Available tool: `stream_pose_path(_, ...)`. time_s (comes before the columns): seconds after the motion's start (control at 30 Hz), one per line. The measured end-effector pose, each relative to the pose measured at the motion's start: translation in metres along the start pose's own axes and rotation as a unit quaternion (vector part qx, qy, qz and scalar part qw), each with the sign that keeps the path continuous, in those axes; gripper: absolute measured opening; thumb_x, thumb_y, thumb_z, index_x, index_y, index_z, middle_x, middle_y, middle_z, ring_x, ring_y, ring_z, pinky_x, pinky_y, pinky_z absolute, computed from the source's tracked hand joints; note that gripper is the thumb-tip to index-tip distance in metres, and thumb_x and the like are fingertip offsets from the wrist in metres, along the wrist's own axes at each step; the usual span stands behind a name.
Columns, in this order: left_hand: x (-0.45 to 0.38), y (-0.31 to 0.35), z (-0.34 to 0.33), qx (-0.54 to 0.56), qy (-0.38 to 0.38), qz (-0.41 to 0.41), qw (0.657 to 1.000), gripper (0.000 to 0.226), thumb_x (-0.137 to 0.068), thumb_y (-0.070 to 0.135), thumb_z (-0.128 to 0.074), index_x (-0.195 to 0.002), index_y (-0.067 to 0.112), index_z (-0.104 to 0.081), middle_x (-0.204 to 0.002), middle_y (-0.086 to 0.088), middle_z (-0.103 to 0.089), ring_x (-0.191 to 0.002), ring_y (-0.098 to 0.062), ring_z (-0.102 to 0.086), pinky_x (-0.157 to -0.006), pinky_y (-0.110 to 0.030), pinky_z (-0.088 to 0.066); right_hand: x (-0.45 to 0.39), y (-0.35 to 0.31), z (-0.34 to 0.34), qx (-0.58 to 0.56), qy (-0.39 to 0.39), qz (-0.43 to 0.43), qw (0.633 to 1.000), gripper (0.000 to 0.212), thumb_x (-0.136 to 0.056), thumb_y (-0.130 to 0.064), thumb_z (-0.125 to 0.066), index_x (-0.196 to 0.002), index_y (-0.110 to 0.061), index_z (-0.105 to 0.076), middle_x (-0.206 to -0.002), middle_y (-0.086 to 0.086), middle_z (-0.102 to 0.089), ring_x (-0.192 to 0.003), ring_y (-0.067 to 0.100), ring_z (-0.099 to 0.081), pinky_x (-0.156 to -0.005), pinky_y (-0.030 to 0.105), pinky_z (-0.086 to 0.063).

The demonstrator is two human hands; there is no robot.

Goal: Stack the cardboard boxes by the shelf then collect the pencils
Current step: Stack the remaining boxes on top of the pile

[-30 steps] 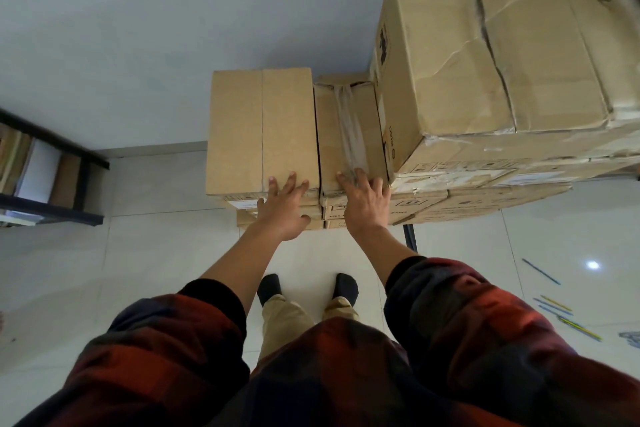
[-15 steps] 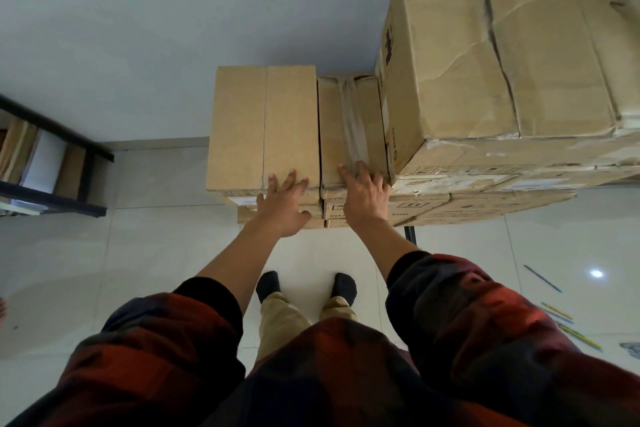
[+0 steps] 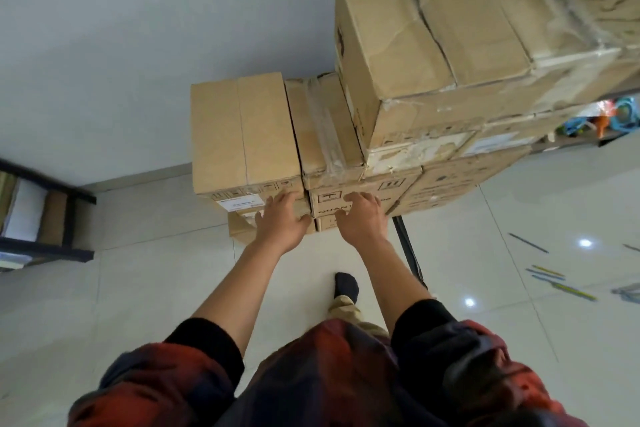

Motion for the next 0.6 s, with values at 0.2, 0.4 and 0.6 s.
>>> stream_pose_path(0.2,0.060,0.009,-0.026,0.026,-0.038,-0.019,0.999,0.046,-0.091,0.036,-0.061,-0.135,0.026,-0.050,-0.144,0.001,-0.046,-0.129,-0.025,-0.046,-0.107,-0.048,-0.036,0.063,0.026,0.010,-0.024,-0.003,-0.074,0.997,0.044,-0.094,-0.033,-0.055,-0.137,-0.022,-0.052,-0.139,0.007,-0.049,-0.131,0.028,-0.039,-0.102,0.044,-0.040)
stream_pose_path(0.4,0.122,0.006,-0.051,0.010,-0.091,-0.030,0.995,0.047,-0.089,0.041,-0.062,-0.133,0.027,-0.052,-0.141,0.001,-0.048,-0.128,-0.025,-0.047,-0.108,-0.050,-0.035,0.141,0.064,0.006,-0.068,0.026,-0.127,0.989,0.050,-0.093,-0.034,-0.055,-0.141,-0.021,-0.046,-0.145,0.007,-0.044,-0.136,0.028,-0.032,-0.107,0.046,-0.035)
stream_pose_path(0.6,0.175,0.025,-0.082,0.001,-0.124,-0.046,0.991,0.045,-0.091,0.040,-0.061,-0.133,0.027,-0.052,-0.142,-0.001,-0.047,-0.126,-0.026,-0.048,-0.109,-0.050,-0.035,0.191,0.115,0.011,-0.070,0.024,-0.174,0.982,0.057,-0.093,-0.036,-0.054,-0.146,-0.021,-0.040,-0.149,0.009,-0.039,-0.141,0.031,-0.027,-0.109,0.050,-0.033)
Point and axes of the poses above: each hand's wrist, its own x-axis away from the middle knuckle, its own z-axis out of the back of the hand, y = z × x, the point moved 5 cm from there along -x, towards the middle knuckle
